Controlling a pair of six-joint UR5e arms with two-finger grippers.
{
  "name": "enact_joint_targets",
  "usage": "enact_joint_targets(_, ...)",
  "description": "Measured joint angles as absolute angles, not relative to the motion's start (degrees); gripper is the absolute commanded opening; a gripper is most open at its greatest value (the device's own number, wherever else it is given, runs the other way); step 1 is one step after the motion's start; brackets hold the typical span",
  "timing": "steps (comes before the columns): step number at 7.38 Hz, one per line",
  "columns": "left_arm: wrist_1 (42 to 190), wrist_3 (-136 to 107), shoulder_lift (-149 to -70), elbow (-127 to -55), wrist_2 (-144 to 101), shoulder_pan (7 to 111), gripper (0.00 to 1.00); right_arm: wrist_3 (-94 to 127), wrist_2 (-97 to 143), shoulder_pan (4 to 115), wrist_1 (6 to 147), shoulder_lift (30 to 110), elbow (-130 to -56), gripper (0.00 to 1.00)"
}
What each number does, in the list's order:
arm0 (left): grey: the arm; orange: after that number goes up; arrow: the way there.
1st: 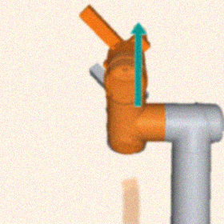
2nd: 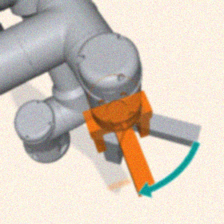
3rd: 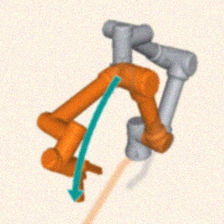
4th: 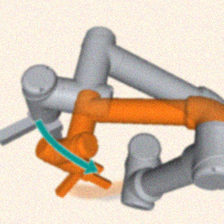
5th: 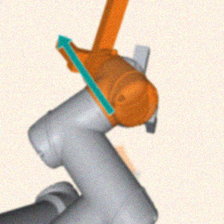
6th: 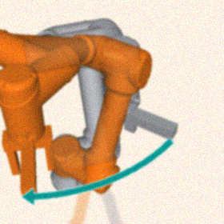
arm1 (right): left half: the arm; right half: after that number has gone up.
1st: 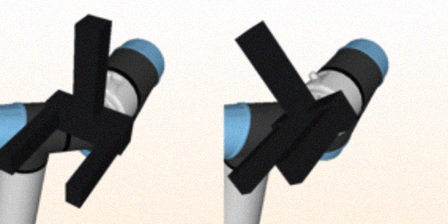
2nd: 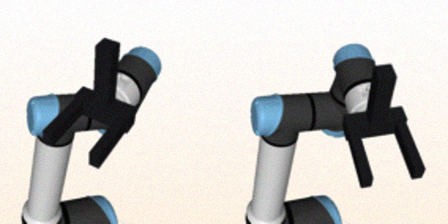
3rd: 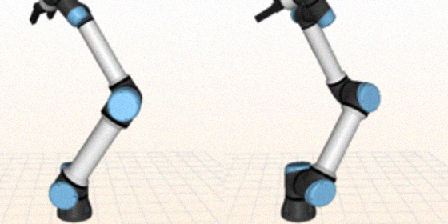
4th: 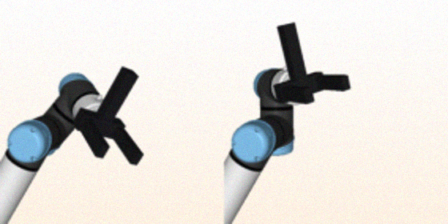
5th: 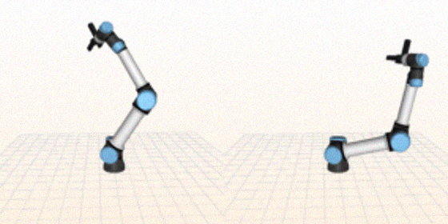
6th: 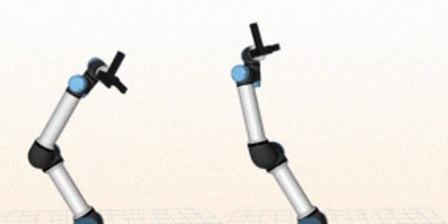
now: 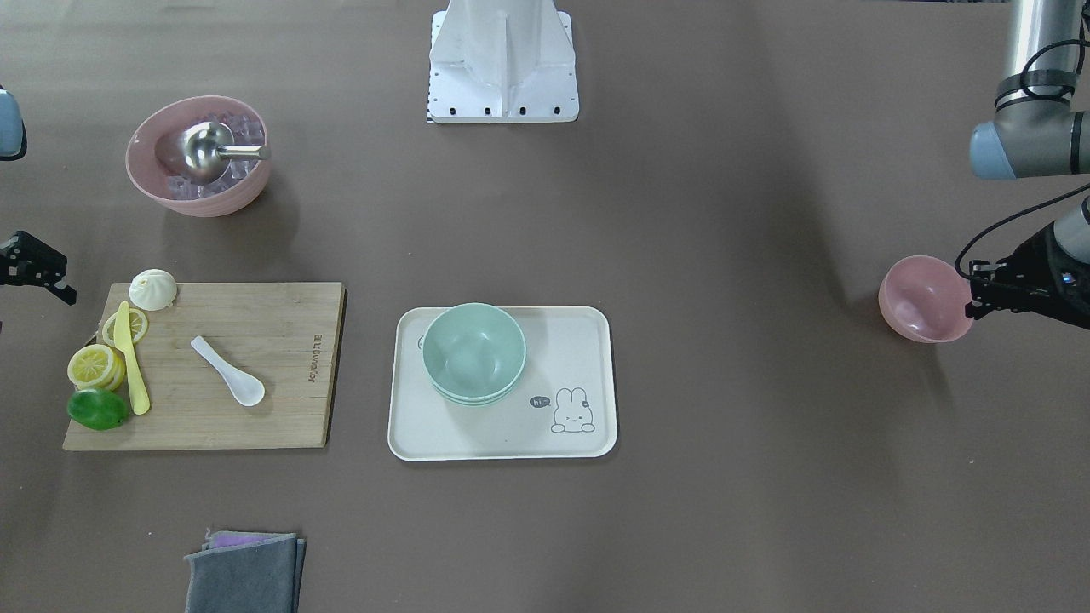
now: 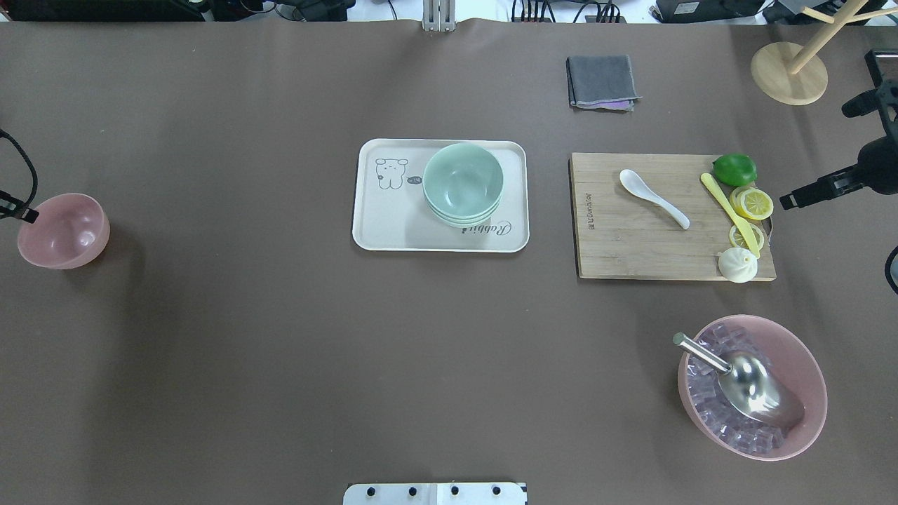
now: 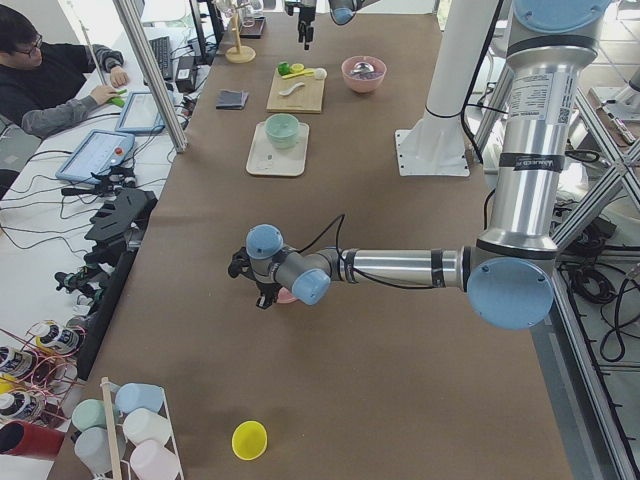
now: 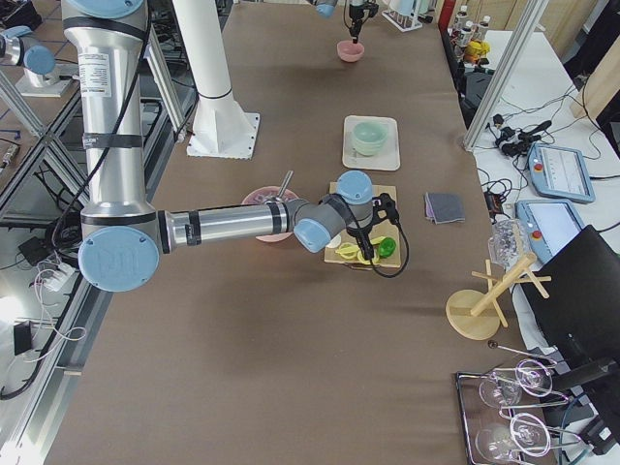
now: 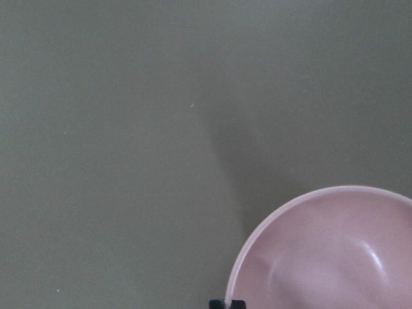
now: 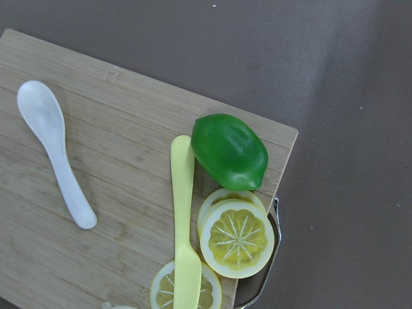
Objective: Stack pink bowl on green and place spoon
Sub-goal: 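Grasp the small pink bowl by its rim with the left gripper, then carry the pink bowl with the left gripper over the green bowl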
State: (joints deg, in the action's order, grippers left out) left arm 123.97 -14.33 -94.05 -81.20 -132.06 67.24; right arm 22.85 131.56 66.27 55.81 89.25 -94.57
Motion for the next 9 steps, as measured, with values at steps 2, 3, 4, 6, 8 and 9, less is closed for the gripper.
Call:
enact_joint_targets(2,122.1,-15.7,-94.5,-83.9,-135.4,67.5,0.00,22.9,131.4,66.3,55.8,89.1,-94.5,1.00)
enact_joint_targets(3,120.0,-19.3,-95.2,-86.6,-136.9,67.6,0.00,22.9,131.4,66.3,55.8,89.1,-94.5,1.00)
enact_joint_targets(4,117.7,-26.2,-96.7,-90.4,-137.4,67.5,0.00,22.9,131.4,66.2,55.8,89.0,-94.5,1.00)
enact_joint_targets(6,113.1,-41.5,-102.4,-96.3,-137.4,64.7,0.00,22.9,131.4,66.2,55.8,88.9,-94.5,1.00)
enact_joint_targets(8,107.6,-52.7,-111.1,-98.3,-136.5,60.1,0.00,22.9,131.3,66.2,55.8,88.8,-94.5,1.00)
enact_joint_targets(9,104.2,-58.0,-116.1,-98.5,-134.1,56.6,0.00,22.9,131.3,66.2,55.8,88.8,-94.5,1.00)
